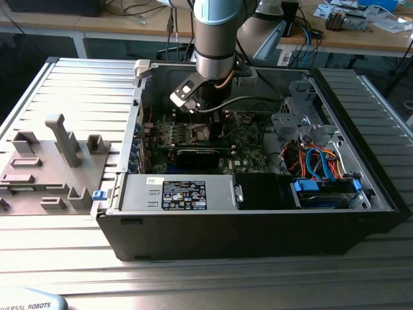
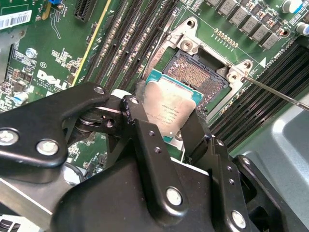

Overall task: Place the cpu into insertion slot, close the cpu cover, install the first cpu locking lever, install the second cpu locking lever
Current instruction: 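Place the cpu into insertion slot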

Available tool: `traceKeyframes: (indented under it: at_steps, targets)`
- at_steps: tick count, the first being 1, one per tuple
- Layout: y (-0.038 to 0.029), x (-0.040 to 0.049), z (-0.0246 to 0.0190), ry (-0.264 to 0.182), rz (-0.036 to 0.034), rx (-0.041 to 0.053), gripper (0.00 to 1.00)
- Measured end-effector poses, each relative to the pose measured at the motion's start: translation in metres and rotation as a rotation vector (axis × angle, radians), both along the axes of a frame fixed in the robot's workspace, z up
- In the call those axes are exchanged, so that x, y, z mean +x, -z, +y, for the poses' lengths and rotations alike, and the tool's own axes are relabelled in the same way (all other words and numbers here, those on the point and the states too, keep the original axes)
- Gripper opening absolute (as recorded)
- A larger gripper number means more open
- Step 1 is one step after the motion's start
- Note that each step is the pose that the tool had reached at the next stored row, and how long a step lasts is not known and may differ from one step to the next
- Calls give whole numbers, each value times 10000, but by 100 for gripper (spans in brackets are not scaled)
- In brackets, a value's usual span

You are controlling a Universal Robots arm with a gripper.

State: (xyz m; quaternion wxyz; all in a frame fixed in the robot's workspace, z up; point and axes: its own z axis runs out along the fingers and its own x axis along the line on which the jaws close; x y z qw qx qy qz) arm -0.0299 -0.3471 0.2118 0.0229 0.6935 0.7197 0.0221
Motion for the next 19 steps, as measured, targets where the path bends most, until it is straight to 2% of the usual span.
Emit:
traceKeyframes:
  at_steps: [16, 19]
  targets:
    - [10, -1, 0, 1, 0, 1, 54]
    - [4, -43, 10, 2, -14, 2, 54]
